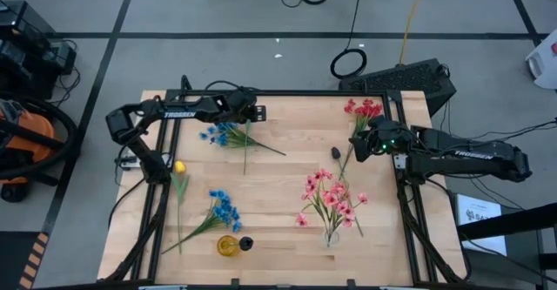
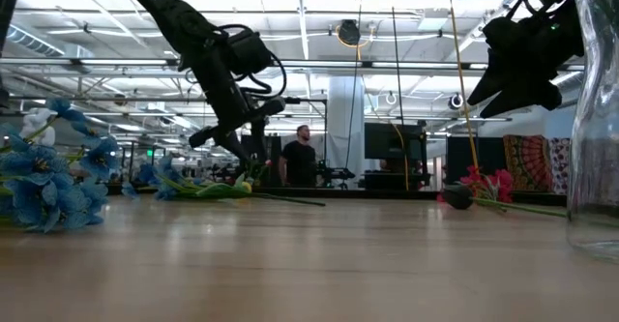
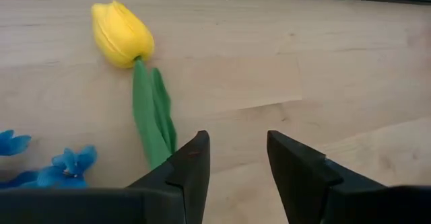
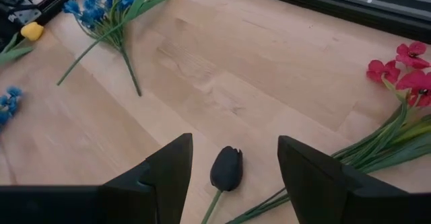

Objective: Sort flowers into vase by color
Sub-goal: Put the top yellow tulip into the transparent vase

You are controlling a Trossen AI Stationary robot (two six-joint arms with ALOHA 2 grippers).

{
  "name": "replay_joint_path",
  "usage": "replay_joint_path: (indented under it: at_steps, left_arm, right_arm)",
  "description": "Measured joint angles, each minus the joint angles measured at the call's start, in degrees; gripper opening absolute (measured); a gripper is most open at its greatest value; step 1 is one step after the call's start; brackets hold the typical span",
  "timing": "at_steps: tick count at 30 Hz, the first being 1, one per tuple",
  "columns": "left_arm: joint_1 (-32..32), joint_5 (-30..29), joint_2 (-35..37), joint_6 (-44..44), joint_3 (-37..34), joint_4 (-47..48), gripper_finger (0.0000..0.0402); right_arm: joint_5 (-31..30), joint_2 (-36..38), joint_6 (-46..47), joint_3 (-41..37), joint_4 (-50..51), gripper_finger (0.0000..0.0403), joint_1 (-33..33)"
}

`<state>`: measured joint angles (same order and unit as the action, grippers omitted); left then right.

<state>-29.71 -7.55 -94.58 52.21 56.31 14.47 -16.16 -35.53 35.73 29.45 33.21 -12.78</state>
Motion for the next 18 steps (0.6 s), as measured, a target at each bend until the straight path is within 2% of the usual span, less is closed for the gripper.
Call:
replay_joint_path:
  at_steps: [3,9,18]
  left_arm:
    - [0.0,-0.2,0.0,0.8,0.0,1.3,0.0155]
    - [0.0,-4.3,-0.6,1.5,0.0,5.7,0.0155]
    - [0.1,-4.0,-6.6,3.1,0.0,5.5,0.0155]
  right_arm:
    - [0.0,0.0,0.0,0.0,0.0,0.021,0.0]
    - [0.0,0.0,0.0,0.0,0.1,0.021,0.0]
    - [0.8,0.0,3.2,0.0,0.0,0.021,0.0]
